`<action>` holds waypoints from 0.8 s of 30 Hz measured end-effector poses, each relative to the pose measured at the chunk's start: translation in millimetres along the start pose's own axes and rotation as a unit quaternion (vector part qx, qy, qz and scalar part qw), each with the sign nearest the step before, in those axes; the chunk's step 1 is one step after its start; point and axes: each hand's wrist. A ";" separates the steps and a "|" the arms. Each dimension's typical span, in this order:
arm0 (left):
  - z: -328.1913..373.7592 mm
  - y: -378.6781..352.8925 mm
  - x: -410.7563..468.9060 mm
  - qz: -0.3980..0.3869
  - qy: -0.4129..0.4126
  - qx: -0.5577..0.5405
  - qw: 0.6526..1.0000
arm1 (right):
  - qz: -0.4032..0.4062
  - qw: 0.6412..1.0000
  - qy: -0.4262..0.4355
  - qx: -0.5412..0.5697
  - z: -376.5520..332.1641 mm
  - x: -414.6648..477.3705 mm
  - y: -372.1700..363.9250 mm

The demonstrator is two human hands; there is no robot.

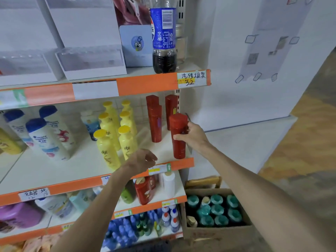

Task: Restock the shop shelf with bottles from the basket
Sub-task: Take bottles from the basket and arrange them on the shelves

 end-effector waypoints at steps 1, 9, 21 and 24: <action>-1.0 -0.7 3.6 0.003 0.002 -0.003 1.000 | -0.003 1.000 0.003 0.000 1.3 6.5 1.4; -7.9 -10.6 31.6 0.033 -0.015 -0.004 0.999 | -0.031 0.999 0.017 0.022 18.1 54.3 1.8; -27.1 -22.1 57.6 0.051 0.017 0.023 0.998 | -0.036 0.998 0.000 0.059 29.8 108.1 -10.7; -28.4 -21.0 63.1 0.068 0.013 0.048 0.996 | -0.033 0.998 0.002 0.053 30.1 117.2 -17.0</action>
Point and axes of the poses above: each hand's wrist, its own x-axis towards the middle knuckle, its own y-axis out of the back of the hand, z = x × y, and after that the axes turned 1 degree about x, right-handed
